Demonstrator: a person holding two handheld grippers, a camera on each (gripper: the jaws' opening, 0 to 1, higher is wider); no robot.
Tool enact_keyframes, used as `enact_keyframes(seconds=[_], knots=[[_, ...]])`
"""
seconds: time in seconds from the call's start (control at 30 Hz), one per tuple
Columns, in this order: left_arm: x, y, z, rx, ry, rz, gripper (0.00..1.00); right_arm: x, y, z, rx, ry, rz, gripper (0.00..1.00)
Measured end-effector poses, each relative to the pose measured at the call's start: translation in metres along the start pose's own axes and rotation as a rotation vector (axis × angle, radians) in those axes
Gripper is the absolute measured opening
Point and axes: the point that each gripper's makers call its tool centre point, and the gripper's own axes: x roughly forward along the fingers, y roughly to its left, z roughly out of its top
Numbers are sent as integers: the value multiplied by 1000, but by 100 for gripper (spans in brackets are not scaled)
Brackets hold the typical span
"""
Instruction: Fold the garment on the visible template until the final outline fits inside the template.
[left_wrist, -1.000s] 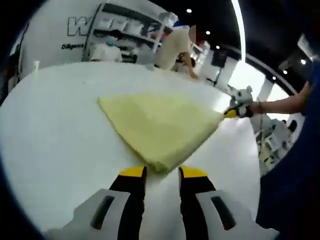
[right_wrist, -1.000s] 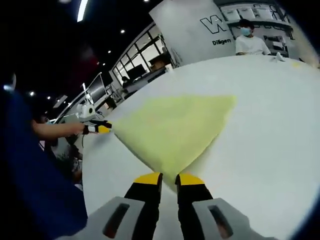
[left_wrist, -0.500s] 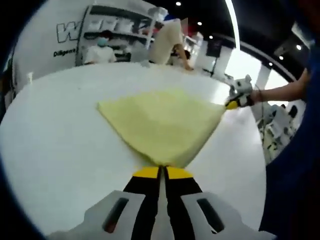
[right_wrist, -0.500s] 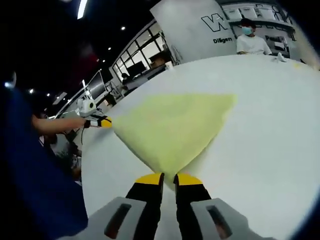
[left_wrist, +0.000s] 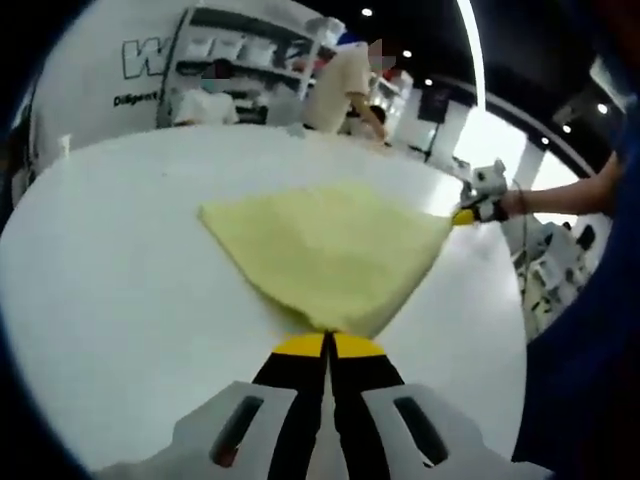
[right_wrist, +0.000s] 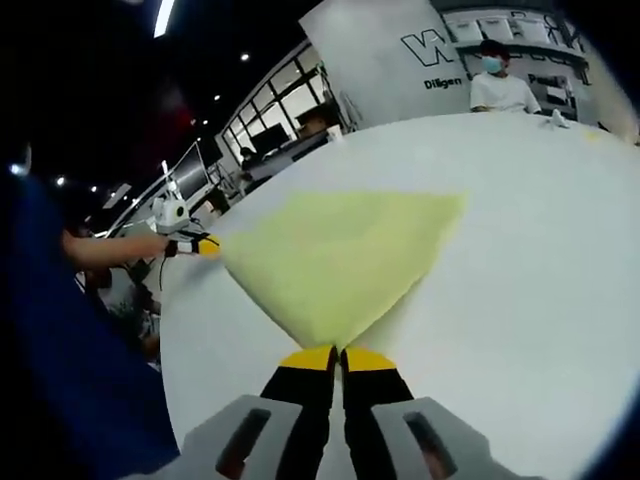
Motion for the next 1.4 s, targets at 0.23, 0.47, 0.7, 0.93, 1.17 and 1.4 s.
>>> enact_keyframes(seconds=[0.23,0.47,0.7,0.93,1.17,1.4], knots=[[-11,6,0,-18,-26,32,0,-3,0,3,16,-11,-1,0],[3,3,-9,-58,-34,-4,24,-3,1,2,30,-12,-5,0],[19,-15,3,-80,-71,-75,25,-3,1,0,34,-1,-7,0],[11,-20,-2,-47,-29,-130,5,-3,2,-1,34,6,-9,0],[11,-17,-13,-6,33,-107,1,-4,1,-1,37,7,-12,0],[3,-15,-4,-46,6,-118,0,-8,5,2,45,-3,-4,0]])
